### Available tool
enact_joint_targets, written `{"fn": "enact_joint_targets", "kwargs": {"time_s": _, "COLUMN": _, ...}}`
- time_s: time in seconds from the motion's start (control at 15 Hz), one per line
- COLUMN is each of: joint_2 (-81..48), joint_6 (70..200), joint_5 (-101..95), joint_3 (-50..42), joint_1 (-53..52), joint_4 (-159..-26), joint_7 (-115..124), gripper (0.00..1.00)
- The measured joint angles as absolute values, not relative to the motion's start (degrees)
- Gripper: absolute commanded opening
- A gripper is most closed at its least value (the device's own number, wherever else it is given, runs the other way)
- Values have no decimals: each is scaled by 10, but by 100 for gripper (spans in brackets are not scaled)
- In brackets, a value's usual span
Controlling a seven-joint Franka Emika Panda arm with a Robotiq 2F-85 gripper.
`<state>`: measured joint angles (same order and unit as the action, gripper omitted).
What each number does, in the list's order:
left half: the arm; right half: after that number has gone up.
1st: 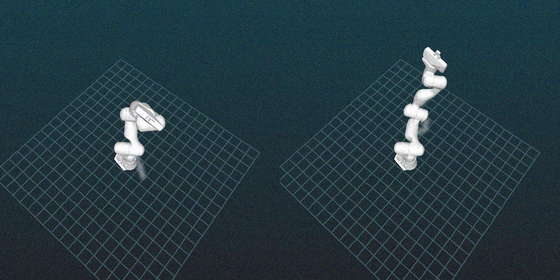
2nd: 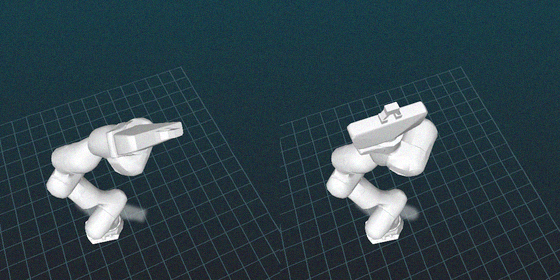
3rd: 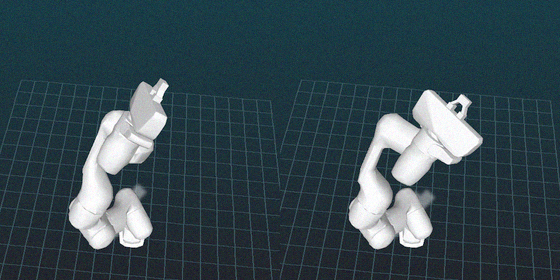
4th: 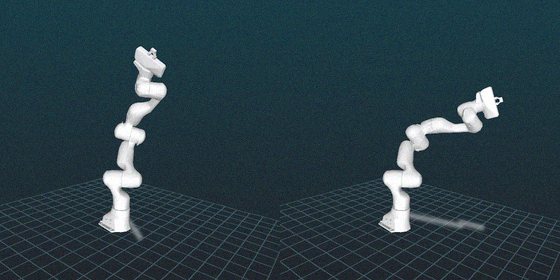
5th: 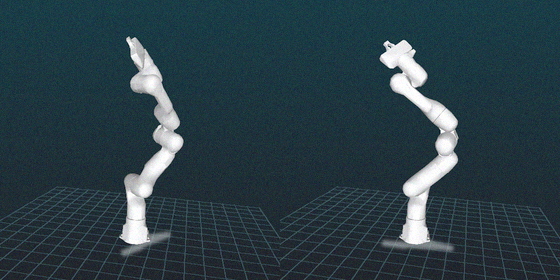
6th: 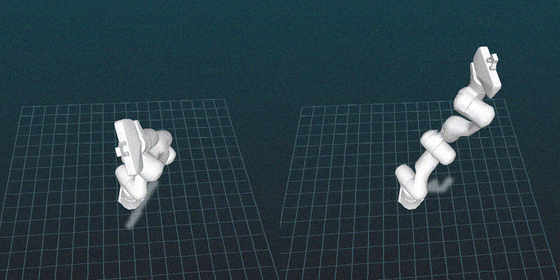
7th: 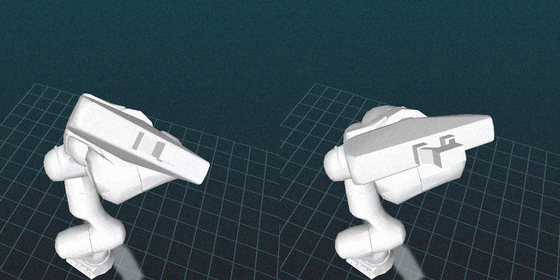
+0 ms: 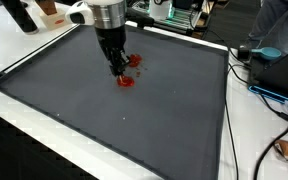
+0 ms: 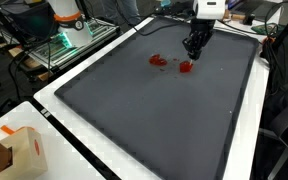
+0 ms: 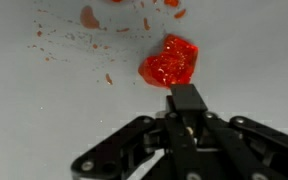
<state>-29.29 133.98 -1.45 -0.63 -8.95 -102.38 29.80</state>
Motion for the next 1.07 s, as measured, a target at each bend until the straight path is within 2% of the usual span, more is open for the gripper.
{"fn": "enact_joint_targets", "kwargs": {"time_s": 1.07, "joint_2": -278, "joint_6": 1319, "joint_5": -15, "joint_3": -11, "joint_1": -92, "joint_4": -1019, "joint_7": 269, "gripper": 3}}
